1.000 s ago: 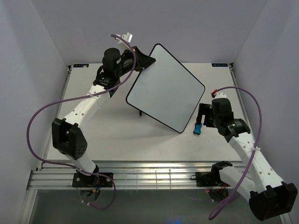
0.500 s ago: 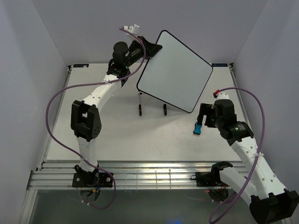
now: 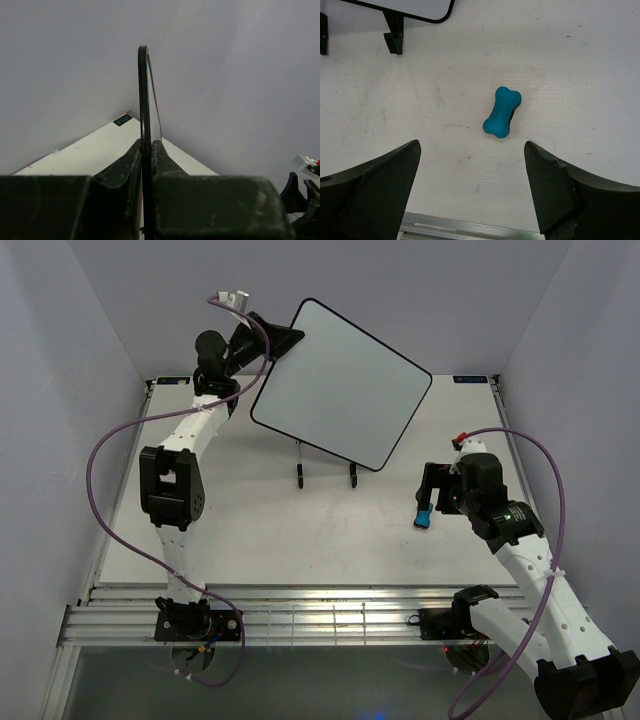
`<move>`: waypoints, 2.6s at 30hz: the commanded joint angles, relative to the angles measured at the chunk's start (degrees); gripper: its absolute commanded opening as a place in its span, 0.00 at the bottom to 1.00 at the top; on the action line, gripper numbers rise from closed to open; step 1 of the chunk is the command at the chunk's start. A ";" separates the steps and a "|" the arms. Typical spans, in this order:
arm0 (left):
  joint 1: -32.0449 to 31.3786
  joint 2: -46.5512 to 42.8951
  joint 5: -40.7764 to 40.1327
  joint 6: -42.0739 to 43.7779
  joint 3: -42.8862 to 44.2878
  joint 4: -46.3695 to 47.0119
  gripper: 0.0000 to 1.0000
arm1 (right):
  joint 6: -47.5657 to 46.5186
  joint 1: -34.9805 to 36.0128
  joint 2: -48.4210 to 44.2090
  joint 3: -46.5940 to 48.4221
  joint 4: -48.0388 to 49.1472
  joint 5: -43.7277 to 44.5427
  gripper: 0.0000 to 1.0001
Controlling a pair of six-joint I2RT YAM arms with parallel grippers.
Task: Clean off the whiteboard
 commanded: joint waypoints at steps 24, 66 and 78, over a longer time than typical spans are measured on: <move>6.67 0.96 14.47 -9.94 -16.44 32.78 0.00 | -2.02 -0.23 0.68 -0.64 3.34 -3.71 0.95; 14.93 26.37 27.75 -19.00 3.24 56.42 0.00 | -2.72 0.65 -0.55 -1.26 4.74 -5.38 0.90; 15.46 22.95 25.30 -9.77 -9.12 59.68 0.00 | -2.72 0.83 -0.55 -1.52 5.27 -5.20 0.90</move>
